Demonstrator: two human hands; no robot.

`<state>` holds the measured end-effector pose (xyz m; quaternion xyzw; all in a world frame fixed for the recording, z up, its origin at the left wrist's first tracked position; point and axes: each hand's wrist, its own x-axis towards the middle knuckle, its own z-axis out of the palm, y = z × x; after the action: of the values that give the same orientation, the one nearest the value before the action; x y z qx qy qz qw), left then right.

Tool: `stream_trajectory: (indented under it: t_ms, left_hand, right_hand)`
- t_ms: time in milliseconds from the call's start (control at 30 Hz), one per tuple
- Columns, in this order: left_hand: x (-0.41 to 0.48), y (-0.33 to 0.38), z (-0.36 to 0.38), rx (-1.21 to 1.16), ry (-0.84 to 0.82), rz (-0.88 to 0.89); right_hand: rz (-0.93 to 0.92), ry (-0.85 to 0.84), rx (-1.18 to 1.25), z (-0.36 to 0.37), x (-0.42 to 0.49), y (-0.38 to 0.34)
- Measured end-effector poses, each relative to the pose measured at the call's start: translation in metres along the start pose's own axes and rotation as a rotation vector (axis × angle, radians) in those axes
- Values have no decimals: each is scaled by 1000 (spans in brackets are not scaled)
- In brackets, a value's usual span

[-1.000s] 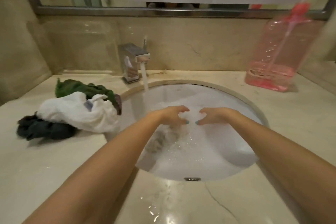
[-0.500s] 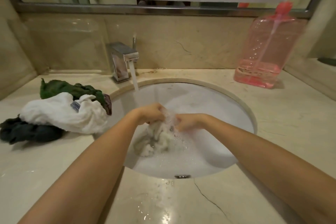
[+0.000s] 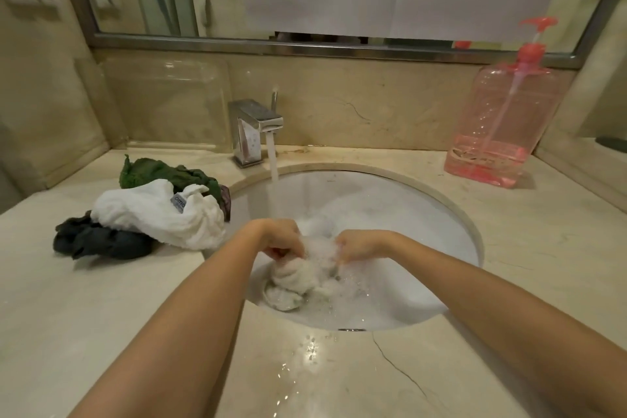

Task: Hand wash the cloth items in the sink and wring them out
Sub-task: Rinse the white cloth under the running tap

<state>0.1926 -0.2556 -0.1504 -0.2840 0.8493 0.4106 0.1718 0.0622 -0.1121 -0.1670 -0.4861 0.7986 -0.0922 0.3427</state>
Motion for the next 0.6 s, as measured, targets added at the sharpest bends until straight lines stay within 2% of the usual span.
stream_trajectory:
  t_ms: [67, 167, 267, 400, 500, 600]
  left_hand:
    - [-5, 1, -5, -111, 32, 81]
    - [-16, 3, -16, -382, 147, 240]
    - [-29, 10, -28, -620, 261, 376]
    - [-30, 15, -39, -854, 300, 548]
    - [-24, 5, -41, -983, 357, 529]
    - [-11, -10, -40, -1010, 447, 367]
  right_hand:
    - [-102, 112, 219, -12, -6, 1]
    - [-246, 168, 517, -32, -14, -6]
    - [-378, 238, 523, -41, -11, -28]
    - [-449, 329, 673, -49, -10, -57]
    - [-439, 386, 718, -53, -4, -65]
    - [-347, 388, 626, -45, 9, -71]
